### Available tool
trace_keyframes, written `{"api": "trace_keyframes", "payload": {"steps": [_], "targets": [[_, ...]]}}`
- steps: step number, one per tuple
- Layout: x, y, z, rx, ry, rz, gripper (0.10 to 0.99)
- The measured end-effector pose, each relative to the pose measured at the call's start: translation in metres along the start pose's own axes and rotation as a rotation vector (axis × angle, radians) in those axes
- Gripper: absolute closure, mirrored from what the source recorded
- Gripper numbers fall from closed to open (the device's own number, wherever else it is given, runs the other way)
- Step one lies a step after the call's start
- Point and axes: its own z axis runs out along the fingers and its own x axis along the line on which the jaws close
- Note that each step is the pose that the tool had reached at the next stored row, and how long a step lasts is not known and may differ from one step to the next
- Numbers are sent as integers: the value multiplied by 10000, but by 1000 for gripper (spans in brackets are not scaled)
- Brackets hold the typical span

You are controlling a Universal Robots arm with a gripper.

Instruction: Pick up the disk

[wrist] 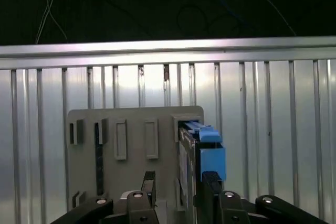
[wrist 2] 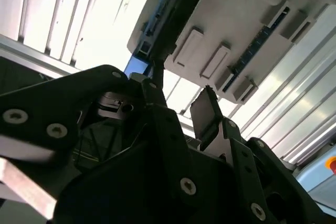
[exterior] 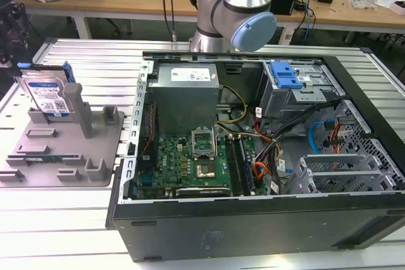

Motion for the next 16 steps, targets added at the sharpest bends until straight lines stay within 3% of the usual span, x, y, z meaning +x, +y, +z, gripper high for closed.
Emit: {"api": "trace_keyframes", "payload": {"steps": [5, 16], "targets": [[-242, 58, -1, 6, 0, -3, 604], [-250, 93, 28, 13, 42, -1, 604]]}}
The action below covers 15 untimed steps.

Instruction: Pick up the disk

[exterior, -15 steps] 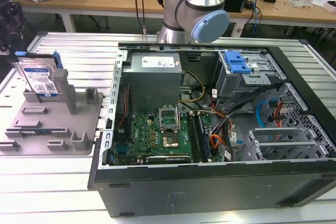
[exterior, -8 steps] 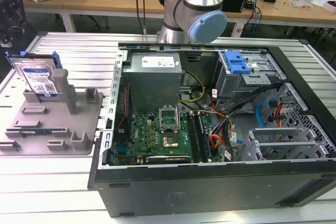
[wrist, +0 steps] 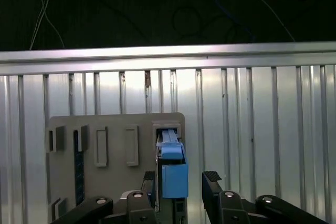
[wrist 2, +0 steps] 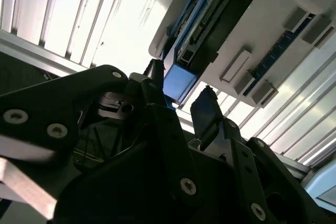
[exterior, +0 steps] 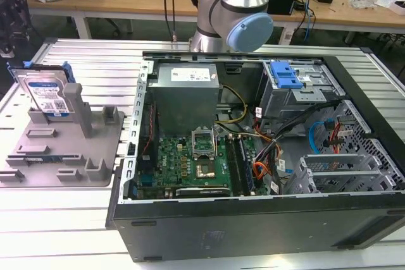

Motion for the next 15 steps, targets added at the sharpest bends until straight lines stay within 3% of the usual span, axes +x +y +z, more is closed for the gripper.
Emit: {"api": "trace_keyframes", "payload": {"steps": [4, 15], "targets": [[19, -2, 43, 1, 57, -1, 604], [21, -10, 71, 4, 118, -225, 604]]}}
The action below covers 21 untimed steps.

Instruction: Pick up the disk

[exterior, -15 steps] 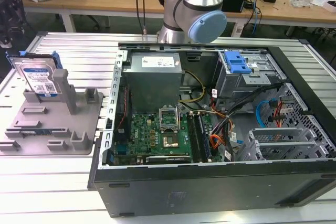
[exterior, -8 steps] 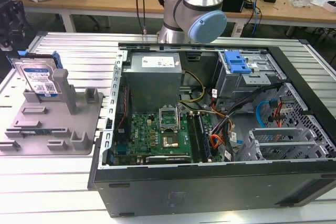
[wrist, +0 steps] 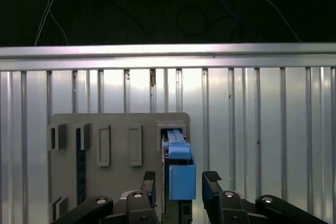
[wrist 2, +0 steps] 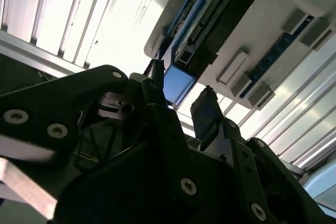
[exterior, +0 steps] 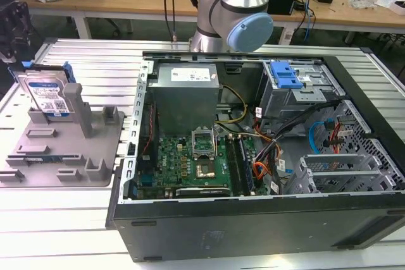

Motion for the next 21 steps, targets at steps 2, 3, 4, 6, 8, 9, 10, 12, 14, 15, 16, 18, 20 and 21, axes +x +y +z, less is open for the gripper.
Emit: {"api": "trace_keyframes", "payload": {"steps": [2, 3, 4, 6, 8, 9, 10, 12, 14, 15, 16, 18, 20, 21], "targets": [[0, -2, 7, -1, 11, -3, 604], [0, -3, 16, 0, 18, -3, 604], [-1, -6, 23, 0, 22, -3, 604], [-2, -9, 31, 1, 24, -1, 604], [-1, -17, 42, 2, 24, -4, 604], [-2, -20, 47, 2, 24, -4, 604], [-2, -22, 53, 0, 26, -6, 604], [-1, -23, 64, 0, 26, -9, 604], [-2, -23, 76, 0, 28, -10, 604], [-1, -24, 82, 0, 33, -11, 604], [-1, -23, 84, -1, 51, -13, 604], [-2, -23, 85, 1, 58, -11, 604], [-7, -23, 89, 5, 58, -10, 604], [-7, -24, 91, 1, 60, -12, 604]]}}
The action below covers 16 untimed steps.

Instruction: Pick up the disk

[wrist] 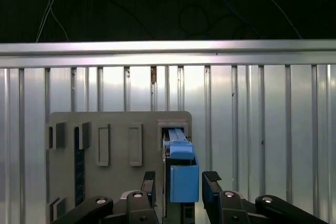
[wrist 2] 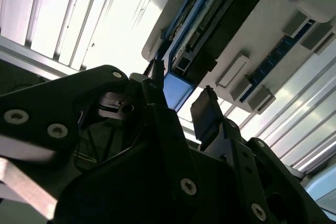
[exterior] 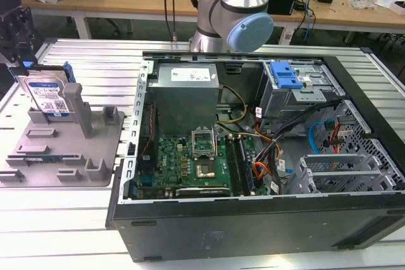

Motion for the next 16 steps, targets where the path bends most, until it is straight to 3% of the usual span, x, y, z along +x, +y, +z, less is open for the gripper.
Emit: {"api": "trace_keyframes", "payload": {"steps": [16], "targets": [[-3, -3, 106, 1, 0, 0, 604]]}}
